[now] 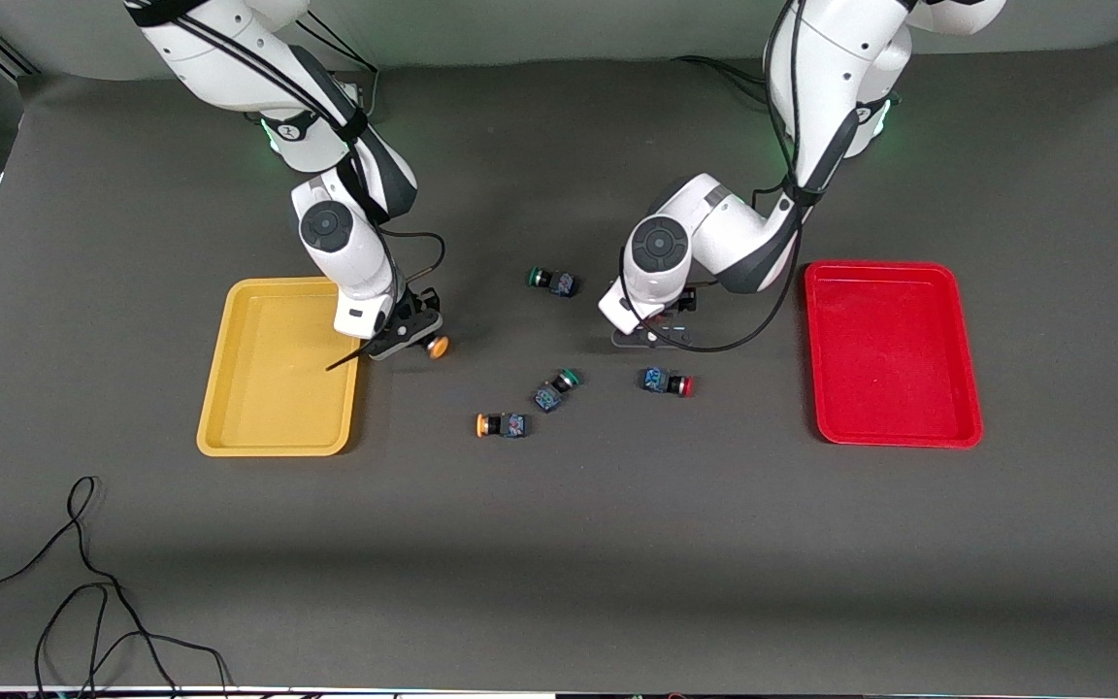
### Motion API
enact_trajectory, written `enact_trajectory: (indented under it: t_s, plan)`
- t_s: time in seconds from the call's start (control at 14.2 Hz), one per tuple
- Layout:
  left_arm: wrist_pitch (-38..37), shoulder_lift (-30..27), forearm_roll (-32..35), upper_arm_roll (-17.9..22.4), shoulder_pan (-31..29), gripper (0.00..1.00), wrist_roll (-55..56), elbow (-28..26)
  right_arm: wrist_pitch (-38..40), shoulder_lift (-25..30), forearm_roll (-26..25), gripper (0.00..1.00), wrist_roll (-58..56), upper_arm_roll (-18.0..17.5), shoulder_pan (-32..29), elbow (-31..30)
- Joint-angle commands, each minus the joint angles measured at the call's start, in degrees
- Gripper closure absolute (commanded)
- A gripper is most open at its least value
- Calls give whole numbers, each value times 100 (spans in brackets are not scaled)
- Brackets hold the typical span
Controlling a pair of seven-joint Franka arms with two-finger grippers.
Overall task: Place red and yellow buttons in trays
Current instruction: 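Carry the yellow button to its tray while the left gripper grasps the red button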
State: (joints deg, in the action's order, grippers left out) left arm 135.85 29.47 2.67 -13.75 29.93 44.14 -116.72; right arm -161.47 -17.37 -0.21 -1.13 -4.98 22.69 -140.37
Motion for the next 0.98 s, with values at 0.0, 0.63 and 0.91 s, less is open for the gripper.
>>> enact_trajectory:
  t_s: [0.0, 0.63, 0.91]
  plan:
    - [99, 15, 6, 57, 127, 65, 332, -35, 554, 602, 3, 100, -10, -21, -176, -17]
    - [-1856, -1206, -557, 92, -259, 85, 359, 973, 3331, 1922, 267, 100, -835, 1409, -880, -96]
    - [-2623, -1846, -601, 92, -1259, 85, -876, 976, 3306, 1606, 258, 100, -1547, 2368, -889, -307]
